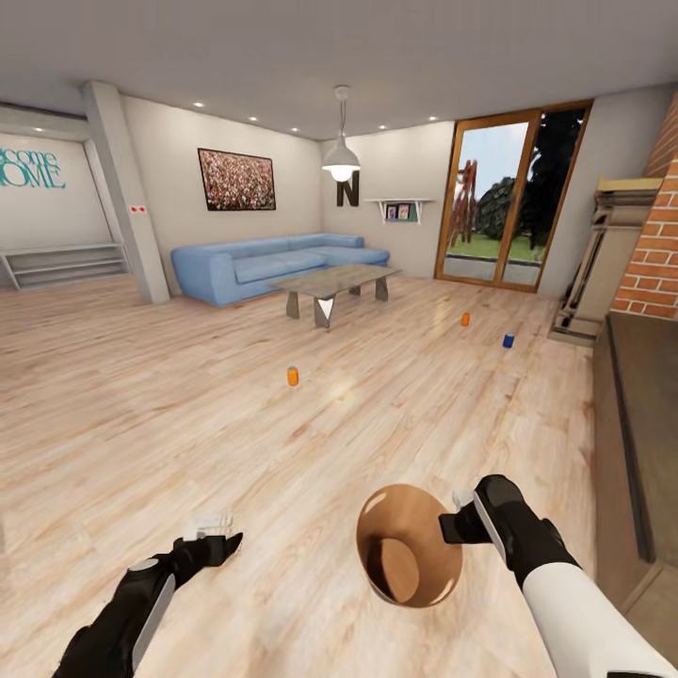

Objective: Put the three can of soda from the living room inside the tash can in the kitchen.

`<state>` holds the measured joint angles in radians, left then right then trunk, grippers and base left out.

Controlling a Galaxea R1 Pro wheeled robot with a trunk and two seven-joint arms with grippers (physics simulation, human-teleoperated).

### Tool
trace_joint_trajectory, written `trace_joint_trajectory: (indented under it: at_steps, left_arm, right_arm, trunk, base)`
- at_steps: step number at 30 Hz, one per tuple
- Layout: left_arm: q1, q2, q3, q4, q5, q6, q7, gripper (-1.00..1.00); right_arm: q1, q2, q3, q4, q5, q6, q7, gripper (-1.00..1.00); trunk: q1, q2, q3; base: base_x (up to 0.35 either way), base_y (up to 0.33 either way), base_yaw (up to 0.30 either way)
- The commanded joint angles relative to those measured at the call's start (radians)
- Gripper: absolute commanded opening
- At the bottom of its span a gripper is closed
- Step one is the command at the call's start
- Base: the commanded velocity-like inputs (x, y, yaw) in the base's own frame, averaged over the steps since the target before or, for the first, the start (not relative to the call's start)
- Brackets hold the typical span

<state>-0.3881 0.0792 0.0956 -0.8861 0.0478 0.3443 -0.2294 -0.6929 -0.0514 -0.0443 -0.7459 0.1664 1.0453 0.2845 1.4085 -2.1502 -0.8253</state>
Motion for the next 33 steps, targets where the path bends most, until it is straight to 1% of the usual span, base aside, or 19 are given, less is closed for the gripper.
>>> trace_joint_trajectory:
  at_steps: [1,2,3,5,7,10,11,14,15,17,21,25,29,33]
  left_arm:
    - [-0.019,0.002,0.000,0.001,-0.001,0.010,-0.001,1.00]
    - [-0.037,0.004,0.000,0.003,-0.001,0.017,-0.002,1.00]
    - [-0.066,0.008,0.000,0.010,-0.001,0.028,-0.004,1.00]
    - [-0.089,0.014,0.000,0.018,-0.002,0.036,-0.005,1.00]
    - [-0.104,0.021,0.000,0.024,-0.002,0.041,-0.005,1.00]
    - [-0.121,0.028,0.000,0.027,-0.002,0.048,-0.006,1.00]
    - [-0.128,0.031,0.000,0.029,-0.002,0.061,-0.007,1.00]
    - [-0.133,0.035,0.000,0.026,-0.001,0.091,-0.011,1.00]
    - [-0.134,0.036,0.000,0.024,0.002,0.106,-0.021,1.00]
    - [-0.134,0.038,0.001,0.022,0.005,0.111,-0.042,1.00]
    - [-0.134,0.040,0.005,0.020,0.004,0.115,-0.106,1.00]
    - [-0.134,0.043,0.009,0.026,0.004,0.114,-0.125,1.00]
    - [-0.130,0.045,0.010,0.023,0.004,0.099,-0.135,1.00]
    - [-0.125,0.046,0.009,0.022,0.004,0.072,-0.137,1.00]
  right_arm:
    - [-0.001,-0.001,0.003,-0.001,-0.020,0.002,0.008,-1.00]
    - [-0.001,-0.002,0.007,-0.001,-0.020,0.002,0.014,-1.00]
    - [-0.002,-0.004,0.013,-0.002,-0.019,0.002,0.029,-1.00]
    - [-0.003,-0.010,0.017,-0.002,-0.018,0.002,0.046,-1.00]
    - [-0.005,-0.022,0.020,-0.002,-0.017,0.002,0.060,-1.00]
    - [-0.006,-0.046,0.023,-0.002,-0.017,0.001,0.073,-1.00]
    - [-0.007,-0.065,0.024,-0.002,-0.018,-0.004,0.079,-1.00]
    - [-0.007,-0.091,0.025,-0.002,-0.019,-0.021,0.097,-1.00]
    - [-0.007,-0.106,0.025,-0.002,-0.018,-0.031,0.124,-1.00]
    - [-0.007,-0.119,0.025,-0.002,-0.017,-0.038,0.160,-1.00]
    - [-0.008,-0.144,0.026,-0.002,-0.015,-0.047,0.233,-1.00]
    - [-0.008,-0.152,0.027,-0.003,-0.014,-0.050,0.257,-1.00]
    - [-0.007,-0.156,0.027,-0.003,-0.014,-0.051,0.270,-1.00]
    - [-0.007,-0.150,0.034,-0.003,-0.014,-0.051,0.274,-1.00]
  trunk:
    - [-0.004,0.007,0.003]
    - [-0.008,0.014,0.006]
    - [-0.012,0.021,0.009]
    - [-0.019,0.035,0.016]
    - [-0.027,0.049,0.022]
    - [-0.038,0.070,0.031]
    - [-0.042,0.077,0.035]
    - [-0.054,0.098,0.044]
    - [-0.058,0.105,0.047]
    - [-0.065,0.119,0.053]
    - [-0.081,0.147,0.066]
    - [-0.096,0.175,0.078]
    - [-0.111,0.203,0.091]
    - [-0.111,0.203,0.091]
  base:
    - [0.000,0.000,0.000]
    - [0.000,0.000,0.000]
    - [0.000,0.000,0.000]
    - [0.000,0.000,0.000]
    - [0.000,0.000,0.000]
    - [0.000,0.000,0.000]
    - [0.000,0.000,0.000]
    - [0.000,0.000,0.000]
    - [0.000,0.000,0.000]
    - [0.000,0.000,0.000]
    - [0.000,0.000,0.000]
    - [0.000,0.000,0.000]
    - [0.000,0.000,0.000]
    - [0.000,0.000,0.000]
